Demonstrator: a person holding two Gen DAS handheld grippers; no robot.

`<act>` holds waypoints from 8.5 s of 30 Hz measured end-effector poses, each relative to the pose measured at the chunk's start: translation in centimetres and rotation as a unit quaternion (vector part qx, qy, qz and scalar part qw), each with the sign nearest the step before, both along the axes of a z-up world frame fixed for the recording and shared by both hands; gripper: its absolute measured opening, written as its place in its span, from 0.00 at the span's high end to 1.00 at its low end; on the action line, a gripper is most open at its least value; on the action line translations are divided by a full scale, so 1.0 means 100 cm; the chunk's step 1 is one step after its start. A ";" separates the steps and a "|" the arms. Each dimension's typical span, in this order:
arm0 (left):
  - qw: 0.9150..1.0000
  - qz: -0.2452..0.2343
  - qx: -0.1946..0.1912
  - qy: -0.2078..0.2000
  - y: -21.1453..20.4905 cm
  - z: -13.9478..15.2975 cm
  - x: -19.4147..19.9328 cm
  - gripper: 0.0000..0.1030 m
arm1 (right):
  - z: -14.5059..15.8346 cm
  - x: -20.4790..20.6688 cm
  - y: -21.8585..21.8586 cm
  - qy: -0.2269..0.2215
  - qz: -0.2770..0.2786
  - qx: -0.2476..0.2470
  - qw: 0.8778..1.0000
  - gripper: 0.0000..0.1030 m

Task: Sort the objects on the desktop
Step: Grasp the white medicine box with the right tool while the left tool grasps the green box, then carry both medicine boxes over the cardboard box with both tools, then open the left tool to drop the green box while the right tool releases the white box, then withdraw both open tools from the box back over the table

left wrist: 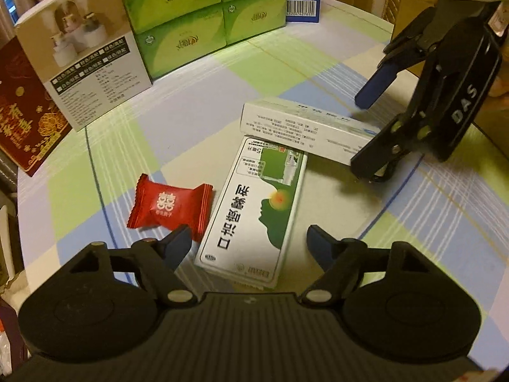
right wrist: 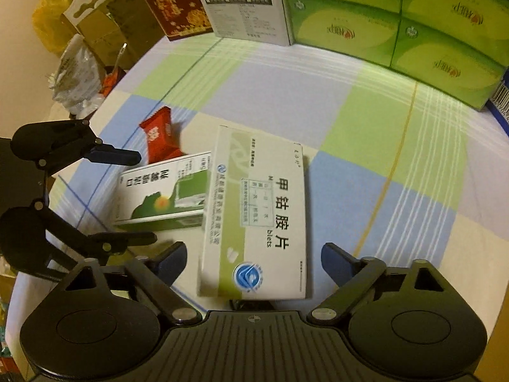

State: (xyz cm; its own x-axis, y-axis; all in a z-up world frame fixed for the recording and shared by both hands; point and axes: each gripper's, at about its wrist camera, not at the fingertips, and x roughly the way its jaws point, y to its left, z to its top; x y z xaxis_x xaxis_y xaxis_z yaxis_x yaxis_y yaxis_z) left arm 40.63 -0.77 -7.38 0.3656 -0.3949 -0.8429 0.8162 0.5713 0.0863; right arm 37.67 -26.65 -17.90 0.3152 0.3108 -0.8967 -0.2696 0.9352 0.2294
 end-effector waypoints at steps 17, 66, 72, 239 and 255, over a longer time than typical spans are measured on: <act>0.999 -0.014 0.031 0.015 -0.024 -0.010 0.001 0.51 | 0.004 -0.015 0.005 -0.020 0.002 -0.057 0.998 0.32; 0.996 0.075 -0.005 0.055 -0.018 -0.013 -0.235 0.50 | -0.012 -0.299 -0.011 -0.056 -0.079 -0.083 0.992 0.33; 0.996 0.077 0.008 0.054 -0.022 -0.011 -0.236 0.51 | -0.009 -0.307 -0.010 -0.063 -0.082 -0.086 0.991 0.34; 0.940 0.289 -0.180 -0.020 -0.053 0.122 -0.353 0.01 | 0.128 -0.460 -0.104 -0.234 -0.241 -0.018 0.942 0.02; 0.929 0.331 -0.164 -0.021 0.021 0.103 -0.339 0.01 | 0.127 -0.407 -0.058 -0.243 -0.134 -0.048 0.960 0.02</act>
State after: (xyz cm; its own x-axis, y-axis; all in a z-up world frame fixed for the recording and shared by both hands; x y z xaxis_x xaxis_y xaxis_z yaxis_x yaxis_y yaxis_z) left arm 6.76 1.29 2.89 0.6495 -0.3049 -0.6965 0.2763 0.9481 -0.1573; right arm -3.08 -32.42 -5.23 0.7608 0.0844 -0.6435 -0.0709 0.9964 0.0469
